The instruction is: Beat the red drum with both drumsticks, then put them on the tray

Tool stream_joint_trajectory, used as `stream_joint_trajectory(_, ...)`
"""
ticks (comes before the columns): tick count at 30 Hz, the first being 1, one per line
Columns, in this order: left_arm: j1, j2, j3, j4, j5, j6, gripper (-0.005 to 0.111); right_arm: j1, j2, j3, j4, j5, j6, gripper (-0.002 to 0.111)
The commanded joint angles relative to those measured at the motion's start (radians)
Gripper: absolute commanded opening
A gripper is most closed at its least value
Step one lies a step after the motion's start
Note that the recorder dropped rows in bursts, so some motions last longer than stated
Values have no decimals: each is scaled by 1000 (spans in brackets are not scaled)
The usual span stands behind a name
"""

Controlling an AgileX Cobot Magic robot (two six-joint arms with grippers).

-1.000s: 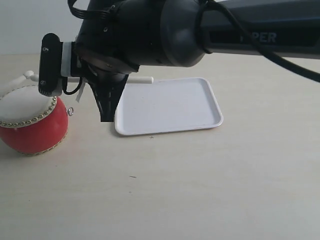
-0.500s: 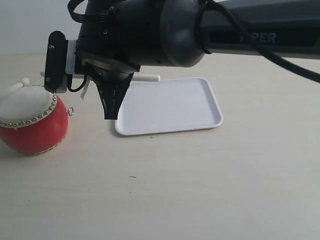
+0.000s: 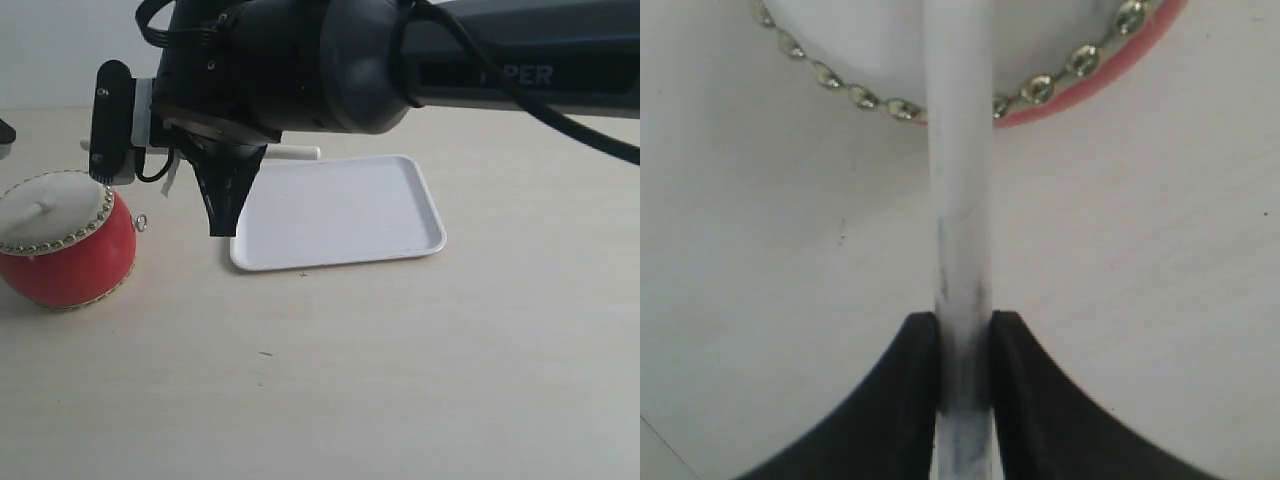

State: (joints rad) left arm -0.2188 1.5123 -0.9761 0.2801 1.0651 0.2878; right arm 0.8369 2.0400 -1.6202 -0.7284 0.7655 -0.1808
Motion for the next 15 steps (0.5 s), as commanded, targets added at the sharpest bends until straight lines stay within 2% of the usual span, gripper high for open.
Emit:
stream_joint_trajectory(1,-44,24,-7,-2,9,-7,0,-1,-2,-13,-8,-37,19,0)
stream_joint_trajectory(4,-49,4,-33,-2,-5,-42,0,-1,10,-13,42,-57,36,0)
stream_joint_trajectory(7,-49,-35,-82,-2,14,-62,0,-1,57,-13,77,-19,-30,0)
stream_joint_trajectory(15,-49,-166,-145,-2,31,-64,0,-1,137,-17,40,-23,-20,0)
